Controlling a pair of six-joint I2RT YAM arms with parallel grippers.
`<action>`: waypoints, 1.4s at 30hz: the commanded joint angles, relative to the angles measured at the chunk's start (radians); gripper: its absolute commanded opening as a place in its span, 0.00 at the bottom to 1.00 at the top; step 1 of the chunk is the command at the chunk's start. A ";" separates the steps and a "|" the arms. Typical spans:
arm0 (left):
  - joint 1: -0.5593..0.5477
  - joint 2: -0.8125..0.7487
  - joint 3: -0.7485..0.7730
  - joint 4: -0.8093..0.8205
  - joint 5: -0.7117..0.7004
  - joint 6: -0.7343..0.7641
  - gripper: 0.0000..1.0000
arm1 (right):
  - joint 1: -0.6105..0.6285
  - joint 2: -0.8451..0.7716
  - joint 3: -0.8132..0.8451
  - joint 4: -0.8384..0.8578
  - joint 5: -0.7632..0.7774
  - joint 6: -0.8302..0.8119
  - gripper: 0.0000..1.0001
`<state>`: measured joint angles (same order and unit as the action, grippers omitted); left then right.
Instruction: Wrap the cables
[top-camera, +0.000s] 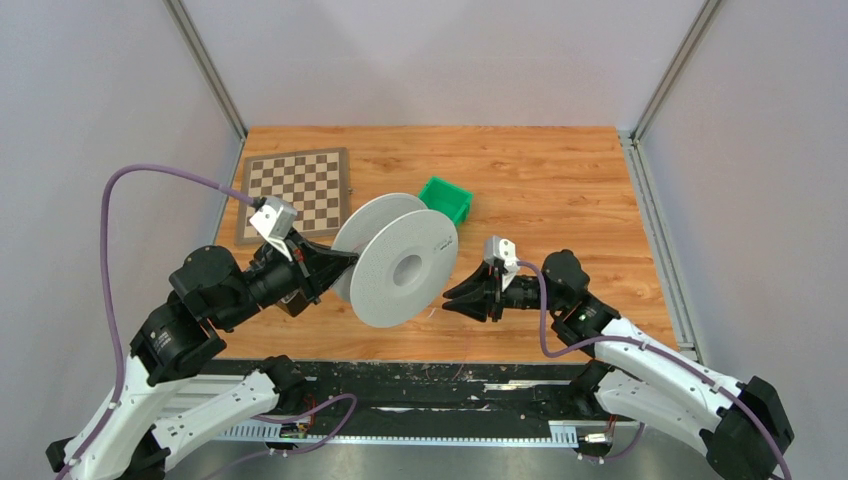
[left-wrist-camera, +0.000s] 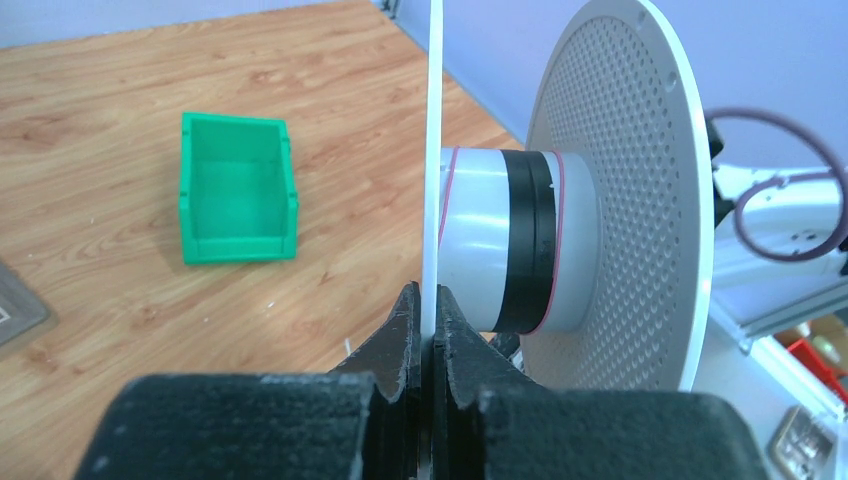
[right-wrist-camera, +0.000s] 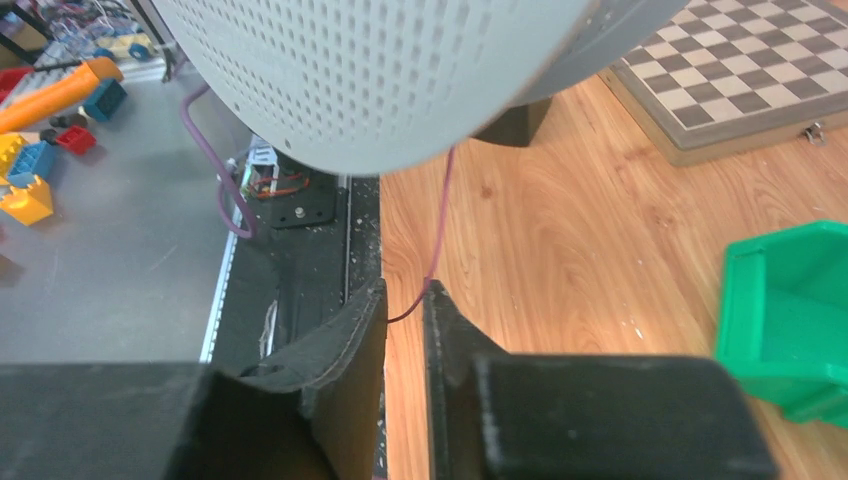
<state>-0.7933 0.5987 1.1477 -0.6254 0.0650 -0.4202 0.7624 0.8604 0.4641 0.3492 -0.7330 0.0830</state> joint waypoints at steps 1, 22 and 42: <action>-0.001 -0.011 0.030 0.157 -0.059 -0.107 0.00 | 0.032 0.027 -0.038 0.252 0.054 0.046 0.42; -0.001 -0.004 0.006 0.210 -0.217 -0.178 0.00 | 0.144 0.503 -0.106 0.793 0.239 0.087 0.67; -0.001 0.038 0.048 0.301 -0.262 -0.212 0.00 | 0.241 0.960 -0.083 1.304 0.584 0.057 0.76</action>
<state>-0.7933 0.6369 1.1381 -0.4732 -0.1875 -0.5884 0.9993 1.8523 0.3882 1.4586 -0.2447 0.1951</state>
